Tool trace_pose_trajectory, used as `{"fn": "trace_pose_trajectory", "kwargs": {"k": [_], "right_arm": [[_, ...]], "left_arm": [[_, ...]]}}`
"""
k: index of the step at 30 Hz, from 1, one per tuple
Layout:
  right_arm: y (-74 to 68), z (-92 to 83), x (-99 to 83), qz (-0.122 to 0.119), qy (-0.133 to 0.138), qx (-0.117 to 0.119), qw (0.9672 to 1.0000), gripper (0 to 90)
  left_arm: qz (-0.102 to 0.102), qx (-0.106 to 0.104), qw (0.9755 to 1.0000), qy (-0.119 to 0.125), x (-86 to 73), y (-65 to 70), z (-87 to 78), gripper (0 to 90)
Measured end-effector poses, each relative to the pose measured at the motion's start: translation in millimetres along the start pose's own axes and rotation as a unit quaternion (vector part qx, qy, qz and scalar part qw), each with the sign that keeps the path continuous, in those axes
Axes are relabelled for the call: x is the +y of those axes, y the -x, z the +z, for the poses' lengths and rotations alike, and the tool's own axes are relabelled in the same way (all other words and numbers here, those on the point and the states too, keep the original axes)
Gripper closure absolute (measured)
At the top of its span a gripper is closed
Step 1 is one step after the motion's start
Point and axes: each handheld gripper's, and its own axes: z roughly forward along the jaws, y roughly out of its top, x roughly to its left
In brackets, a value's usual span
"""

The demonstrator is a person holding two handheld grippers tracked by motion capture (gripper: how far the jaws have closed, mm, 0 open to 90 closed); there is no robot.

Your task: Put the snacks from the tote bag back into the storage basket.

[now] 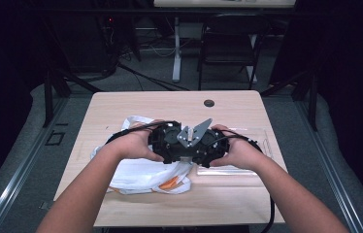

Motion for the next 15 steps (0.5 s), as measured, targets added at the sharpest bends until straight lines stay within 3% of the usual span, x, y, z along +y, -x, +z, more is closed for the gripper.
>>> {"fn": "trace_pose_trajectory", "kwargs": {"k": [6, 8, 10, 11, 12, 13, 15], "right_arm": [[-1.7, 2.3, -1.9, 0.007, 0.018, 0.005, 0.9998, 40.1], [-1.8, 2.3, -1.8, 0.006, 0.018, 0.003, 0.9998, 40.5], [-1.6, 2.1, -1.8, 0.004, 0.018, 0.003, 0.9998, 40.7], [-1.5, 2.0, -1.8, 0.002, 0.015, 0.002, 0.9999, 40.8], [-2.4, 3.1, -2.0, 0.007, 0.020, 0.002, 0.9998, 41.1], [-1.6, 2.5, -2.0, 0.003, 0.016, 0.002, 0.9999, 41.2], [-1.5, 2.5, -2.2, 0.003, 0.017, 0.003, 0.9998, 41.3]], "left_arm": [[0.013, 0.008, 0.9999, 0.000, 0.3, -0.7, 0.1, 42.7], [-0.005, 0.009, 0.9998, 0.015, -0.7, 1.8, 2.1, 42.6], [-0.003, 0.010, 0.9999, 0.013, -0.7, 1.5, 1.9, 42.4], [0.015, 0.012, 0.9998, 0.000, -0.3, -0.8, 0.1, 42.4], [0.011, 0.010, 0.9999, 0.001, -0.5, -0.3, 0.3, 42.3], [-0.009, 0.007, 0.9998, 0.015, -1.2, 2.2, 1.9, 42.2], [-0.015, 0.007, 0.9996, 0.021, -1.4, 2.8, 2.4, 41.9]]}}
